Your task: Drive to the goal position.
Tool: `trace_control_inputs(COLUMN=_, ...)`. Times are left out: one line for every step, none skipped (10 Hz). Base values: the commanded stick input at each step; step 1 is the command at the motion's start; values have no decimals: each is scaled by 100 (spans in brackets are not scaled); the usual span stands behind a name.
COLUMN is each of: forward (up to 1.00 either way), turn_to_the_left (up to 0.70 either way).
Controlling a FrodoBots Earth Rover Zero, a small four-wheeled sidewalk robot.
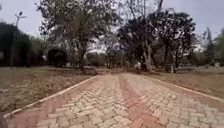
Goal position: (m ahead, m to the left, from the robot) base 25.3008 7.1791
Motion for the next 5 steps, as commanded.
trace_control_inputs(forward=70, turn_to_the_left=0)
trace_control_inputs(forward=70, turn_to_the_left=0)
trace_control_inputs(forward=70, turn_to_the_left=0)
trace_control_inputs(forward=70, turn_to_the_left=0)
trace_control_inputs(forward=70, turn_to_the_left=0)
